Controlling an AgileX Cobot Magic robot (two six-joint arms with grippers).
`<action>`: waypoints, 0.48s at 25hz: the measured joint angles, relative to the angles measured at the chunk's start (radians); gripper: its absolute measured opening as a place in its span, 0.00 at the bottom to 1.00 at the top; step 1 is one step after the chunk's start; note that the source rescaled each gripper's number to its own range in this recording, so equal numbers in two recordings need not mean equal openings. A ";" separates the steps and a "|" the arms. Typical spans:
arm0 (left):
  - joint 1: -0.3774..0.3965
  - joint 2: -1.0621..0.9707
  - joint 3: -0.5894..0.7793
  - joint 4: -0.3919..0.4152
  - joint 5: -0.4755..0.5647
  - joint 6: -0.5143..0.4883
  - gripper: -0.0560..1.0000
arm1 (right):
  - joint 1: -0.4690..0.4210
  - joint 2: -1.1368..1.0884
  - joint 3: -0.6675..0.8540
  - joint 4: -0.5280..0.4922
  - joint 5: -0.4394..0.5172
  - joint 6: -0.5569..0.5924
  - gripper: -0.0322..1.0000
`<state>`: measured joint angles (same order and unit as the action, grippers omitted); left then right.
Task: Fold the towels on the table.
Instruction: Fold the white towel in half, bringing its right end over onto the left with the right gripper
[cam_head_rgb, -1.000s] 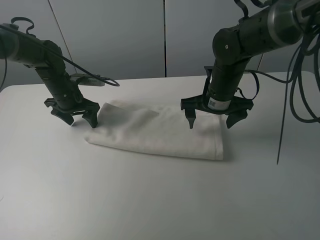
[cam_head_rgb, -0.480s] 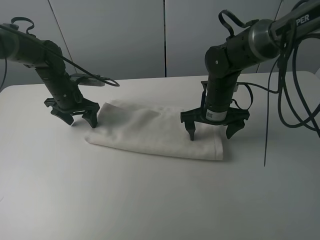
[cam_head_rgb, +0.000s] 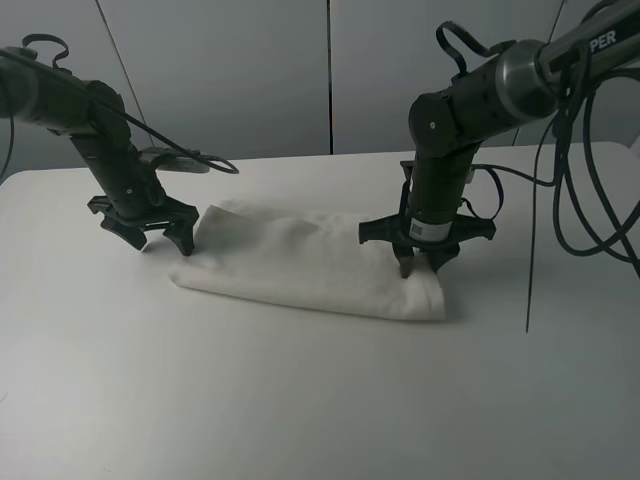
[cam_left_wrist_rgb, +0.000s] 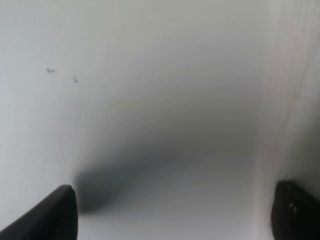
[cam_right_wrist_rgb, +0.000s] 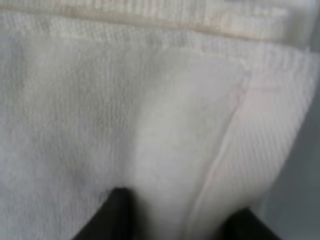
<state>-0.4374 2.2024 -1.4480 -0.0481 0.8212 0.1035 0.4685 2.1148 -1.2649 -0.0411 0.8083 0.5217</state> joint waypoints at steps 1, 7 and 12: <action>0.000 0.000 0.000 0.000 0.000 0.000 1.00 | 0.000 0.000 0.000 0.000 -0.002 -0.008 0.18; 0.000 0.000 0.000 0.013 0.004 0.000 1.00 | 0.000 0.000 -0.004 0.002 -0.008 -0.051 0.04; 0.000 0.000 0.000 0.016 0.008 0.000 1.00 | 0.000 0.000 -0.004 0.007 -0.018 -0.067 0.04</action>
<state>-0.4374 2.2024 -1.4480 -0.0317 0.8292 0.1035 0.4685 2.1148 -1.2692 -0.0345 0.7901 0.4547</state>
